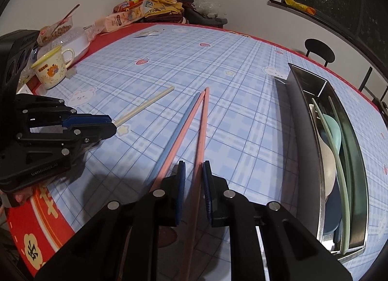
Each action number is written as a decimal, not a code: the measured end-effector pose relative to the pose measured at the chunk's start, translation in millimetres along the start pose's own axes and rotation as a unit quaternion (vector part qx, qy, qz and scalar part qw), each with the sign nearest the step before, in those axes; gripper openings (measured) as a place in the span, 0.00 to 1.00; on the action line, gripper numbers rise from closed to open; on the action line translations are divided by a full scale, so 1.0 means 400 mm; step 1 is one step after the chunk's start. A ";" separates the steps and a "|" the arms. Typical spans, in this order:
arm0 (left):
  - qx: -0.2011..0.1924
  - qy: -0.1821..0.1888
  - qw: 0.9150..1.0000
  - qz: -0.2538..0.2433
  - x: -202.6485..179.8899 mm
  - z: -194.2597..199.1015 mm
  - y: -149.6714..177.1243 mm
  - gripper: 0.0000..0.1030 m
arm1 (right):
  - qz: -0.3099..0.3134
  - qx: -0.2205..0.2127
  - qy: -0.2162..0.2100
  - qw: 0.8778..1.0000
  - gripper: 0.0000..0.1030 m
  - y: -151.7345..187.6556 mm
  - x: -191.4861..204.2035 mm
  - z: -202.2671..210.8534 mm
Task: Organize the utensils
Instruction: 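Close the right tool on the pink chopstick while the left tool grasps the beige chopstick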
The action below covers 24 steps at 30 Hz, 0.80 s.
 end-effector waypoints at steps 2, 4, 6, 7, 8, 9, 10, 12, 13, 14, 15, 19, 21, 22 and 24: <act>-0.001 -0.016 1.000 -0.016 -0.009 0.000 0.000 0.13 | 0.001 -0.002 0.000 1.000 0.09 0.003 0.002 0.003; -0.002 -0.026 0.999 -0.027 -0.014 -0.001 0.000 0.12 | 0.001 -0.003 0.001 1.000 0.08 0.005 0.002 0.005; -0.002 -0.032 0.999 -0.031 -0.015 -0.001 -0.001 0.12 | -0.004 -0.003 -0.003 1.000 0.08 0.004 -0.001 0.006; -0.003 -0.033 0.999 -0.032 -0.015 -0.002 -0.001 0.12 | -0.007 -0.003 -0.005 1.000 0.08 0.005 -0.004 0.006; -0.003 -0.033 0.999 -0.032 -0.014 -0.001 -0.001 0.12 | -0.010 -0.003 -0.007 1.000 0.07 0.005 -0.006 0.007; -0.003 -0.033 0.999 -0.032 -0.014 -0.002 -0.001 0.12 | -0.014 -0.004 -0.007 1.000 0.07 0.004 -0.010 0.007; -0.003 -0.033 0.999 -0.031 -0.014 -0.001 -0.001 0.12 | -0.016 -0.004 -0.007 1.000 0.07 0.005 -0.012 0.008; -0.004 -0.035 0.999 -0.033 -0.016 -0.001 0.000 0.12 | -0.022 -0.005 -0.004 1.000 0.07 0.006 -0.019 0.009; -0.005 -0.037 0.999 -0.034 -0.017 0.000 0.001 0.12 | -0.023 -0.006 -0.001 1.000 0.06 0.006 -0.022 0.009; -0.006 -0.039 0.998 -0.038 -0.020 0.001 0.001 0.10 | -0.024 -0.008 0.002 1.000 0.06 0.005 -0.023 0.011; -0.006 -0.040 0.998 -0.041 -0.022 0.003 0.004 0.09 | -0.024 -0.011 0.004 1.000 0.06 0.005 -0.024 0.014; -0.008 -0.038 0.998 -0.041 -0.022 0.006 0.005 0.10 | -0.021 -0.039 0.028 0.999 0.06 -0.005 -0.031 0.042; -0.010 -0.021 0.999 -0.031 -0.019 0.009 0.005 0.10 | -0.016 -0.057 0.036 0.998 0.06 -0.011 -0.031 0.058; -0.013 -0.012 1.000 -0.026 -0.018 0.012 0.004 0.10 | -0.015 -0.065 0.036 0.997 0.06 -0.014 -0.030 0.067; -0.027 -0.003 1.000 -0.009 -0.006 0.025 0.000 0.10 | -0.020 -0.081 0.035 0.996 0.06 -0.019 -0.035 0.083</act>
Point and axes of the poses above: each gripper's, at about its wrist camera, not at the fingertips, and z roughly against the way its jaws point, x to its left, y to its underside, the point moved 9 cm from there along -z, roughly the way its jaws point, and after that the axes turned 2 degrees about -x, right-handed, at the moved point
